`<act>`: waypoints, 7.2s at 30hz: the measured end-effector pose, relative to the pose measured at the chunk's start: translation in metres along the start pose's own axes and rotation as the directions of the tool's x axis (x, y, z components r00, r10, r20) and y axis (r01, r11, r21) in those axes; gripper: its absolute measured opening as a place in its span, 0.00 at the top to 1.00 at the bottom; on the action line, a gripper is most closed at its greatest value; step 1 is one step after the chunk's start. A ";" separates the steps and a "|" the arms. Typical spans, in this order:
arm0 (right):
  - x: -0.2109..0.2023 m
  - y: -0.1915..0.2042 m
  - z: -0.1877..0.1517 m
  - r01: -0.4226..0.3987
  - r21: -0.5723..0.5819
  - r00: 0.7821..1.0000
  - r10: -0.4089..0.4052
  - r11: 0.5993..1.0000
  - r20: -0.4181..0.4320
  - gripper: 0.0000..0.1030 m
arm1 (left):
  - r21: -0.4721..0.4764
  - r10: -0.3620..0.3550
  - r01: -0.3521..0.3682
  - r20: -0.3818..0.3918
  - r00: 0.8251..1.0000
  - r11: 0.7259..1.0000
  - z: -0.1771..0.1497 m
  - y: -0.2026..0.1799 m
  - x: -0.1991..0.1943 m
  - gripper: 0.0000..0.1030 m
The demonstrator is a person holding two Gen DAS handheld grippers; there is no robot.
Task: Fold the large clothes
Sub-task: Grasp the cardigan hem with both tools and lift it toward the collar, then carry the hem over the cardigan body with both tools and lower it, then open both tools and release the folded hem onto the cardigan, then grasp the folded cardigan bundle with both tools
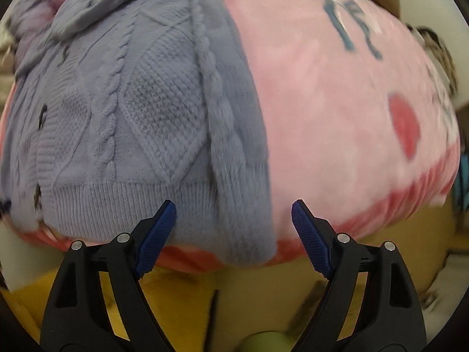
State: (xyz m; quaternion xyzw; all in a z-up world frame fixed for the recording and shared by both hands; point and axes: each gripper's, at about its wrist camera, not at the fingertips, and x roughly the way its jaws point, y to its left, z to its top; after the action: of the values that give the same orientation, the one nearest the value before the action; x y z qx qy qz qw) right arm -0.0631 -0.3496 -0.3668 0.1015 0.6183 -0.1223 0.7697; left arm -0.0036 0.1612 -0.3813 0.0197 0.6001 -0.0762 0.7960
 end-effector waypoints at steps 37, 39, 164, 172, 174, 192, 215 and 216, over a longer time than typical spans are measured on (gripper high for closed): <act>-0.131 0.025 0.238 -0.089 -0.216 0.942 0.152 0.972 0.299 0.97 | -0.125 0.201 -0.171 0.293 0.935 0.977 0.203 -0.042 -0.135 0.86; -0.128 0.027 0.260 -0.098 -0.235 0.931 0.172 0.967 0.321 0.98 | -0.158 0.204 -0.159 0.325 0.923 0.974 0.231 -0.047 -0.136 0.86; 0.004 0.146 0.394 -0.010 -0.497 0.921 0.202 0.868 0.334 0.55 | 0.210 -0.001 -0.081 0.364 0.931 0.974 0.414 -0.011 0.016 0.11; 0.078 0.131 0.396 -0.004 -0.485 0.976 0.110 0.875 0.189 0.51 | 0.095 0.080 -0.101 0.204 0.976 0.990 0.377 0.033 0.080 0.33; 0.084 0.138 0.397 0.027 -0.483 0.978 0.077 0.875 0.194 0.49 | 0.052 0.063 -0.075 0.201 0.978 0.996 0.372 0.045 0.085 0.20; 0.081 0.059 0.424 -0.168 -0.244 0.974 0.199 0.955 0.105 0.08 | 0.019 -0.078 0.077 0.059 0.995 0.997 0.400 0.061 0.103 0.08; 0.131 0.105 0.437 -0.469 -0.215 0.874 0.416 0.857 -0.249 0.07 | -0.058 -0.340 0.335 -0.130 0.931 0.940 0.402 0.070 0.124 0.04; 0.136 0.110 0.437 -0.446 -0.218 0.884 0.388 0.868 -0.261 0.07 | -0.070 -0.356 0.350 -0.128 0.926 0.934 0.400 0.074 0.125 0.04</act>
State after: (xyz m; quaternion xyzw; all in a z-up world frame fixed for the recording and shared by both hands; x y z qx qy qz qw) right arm 0.4049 -0.3881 -0.4053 0.1391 0.6695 0.1449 0.7151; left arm 0.4220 0.1725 -0.3943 -0.1015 0.6493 -0.2028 0.7259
